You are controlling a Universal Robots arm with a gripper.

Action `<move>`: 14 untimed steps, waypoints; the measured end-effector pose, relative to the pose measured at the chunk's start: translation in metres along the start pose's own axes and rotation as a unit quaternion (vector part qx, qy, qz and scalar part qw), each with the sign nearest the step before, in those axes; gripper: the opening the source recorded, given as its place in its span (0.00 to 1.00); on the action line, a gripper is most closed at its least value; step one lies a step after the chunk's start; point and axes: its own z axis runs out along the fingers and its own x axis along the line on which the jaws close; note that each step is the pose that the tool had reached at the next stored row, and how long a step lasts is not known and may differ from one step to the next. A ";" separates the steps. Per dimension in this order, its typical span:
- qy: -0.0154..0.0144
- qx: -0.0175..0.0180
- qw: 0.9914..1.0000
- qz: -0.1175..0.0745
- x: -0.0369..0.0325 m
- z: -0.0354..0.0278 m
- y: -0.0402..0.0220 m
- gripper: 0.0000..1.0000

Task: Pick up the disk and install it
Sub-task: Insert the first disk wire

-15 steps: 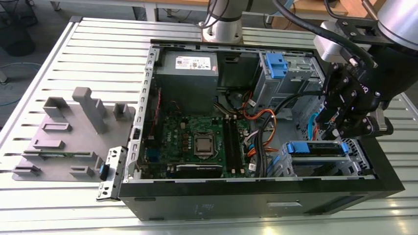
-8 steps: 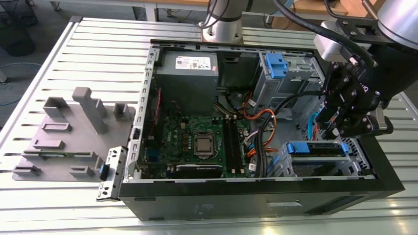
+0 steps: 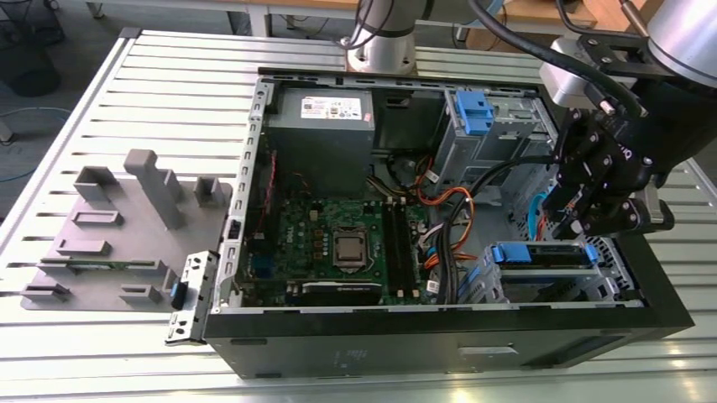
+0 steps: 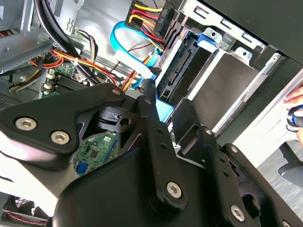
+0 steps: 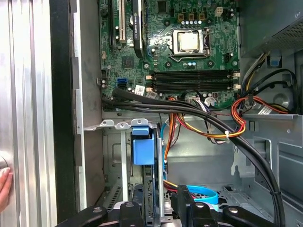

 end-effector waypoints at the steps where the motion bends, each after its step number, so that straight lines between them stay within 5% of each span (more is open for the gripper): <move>1: 0.000 0.000 1.000 0.000 0.0000 0.0000 -0.0001 0.42; 11: 0.000 0.000 1.000 0.000 -0.0001 0.0000 -0.0004 0.42; 14: 0.000 0.000 1.000 0.000 -0.0001 0.0000 -0.0004 0.49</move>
